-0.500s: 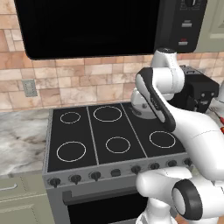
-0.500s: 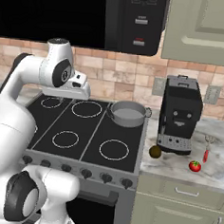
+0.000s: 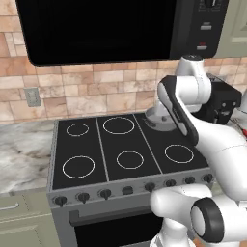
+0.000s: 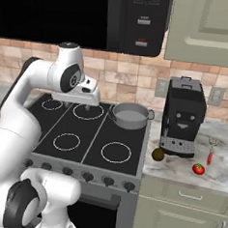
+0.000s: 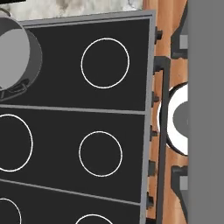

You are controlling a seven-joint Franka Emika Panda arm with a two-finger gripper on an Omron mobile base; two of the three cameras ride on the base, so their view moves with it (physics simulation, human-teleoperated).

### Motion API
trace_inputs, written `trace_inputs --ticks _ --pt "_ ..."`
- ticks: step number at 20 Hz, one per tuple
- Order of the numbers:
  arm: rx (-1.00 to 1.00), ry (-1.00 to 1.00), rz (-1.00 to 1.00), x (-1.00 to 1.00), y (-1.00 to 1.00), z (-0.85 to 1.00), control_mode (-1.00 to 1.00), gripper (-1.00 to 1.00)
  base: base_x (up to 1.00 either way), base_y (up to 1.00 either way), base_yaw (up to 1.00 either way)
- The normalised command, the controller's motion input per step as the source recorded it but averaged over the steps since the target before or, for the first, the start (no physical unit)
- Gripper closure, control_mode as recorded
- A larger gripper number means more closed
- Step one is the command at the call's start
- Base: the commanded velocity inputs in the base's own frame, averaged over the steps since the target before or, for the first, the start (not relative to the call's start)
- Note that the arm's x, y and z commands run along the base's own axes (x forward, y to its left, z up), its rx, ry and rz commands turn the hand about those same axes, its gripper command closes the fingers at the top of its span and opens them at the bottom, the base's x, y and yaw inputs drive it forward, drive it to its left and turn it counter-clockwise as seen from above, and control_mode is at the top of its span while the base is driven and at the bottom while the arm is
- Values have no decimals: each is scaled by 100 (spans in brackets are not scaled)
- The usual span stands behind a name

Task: Put the tomato and avocado in the pot. Retrieve the spatula and lightly stir the vegetables in the pot.

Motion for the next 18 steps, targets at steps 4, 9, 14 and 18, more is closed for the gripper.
trace_inputs --ticks 4,9,14,18 --pt "0 4 -14 0 -100 0 -100 -100 0 0 0" --pt "1 7 -17 0 -100 -7 -100 -100 0 0 0" --pt "0 6 -15 -3 -100 -25 -100 -100 0 0 0" --pt "0 6 -14 -4 -100 -34 -100 -100 0 0 0"
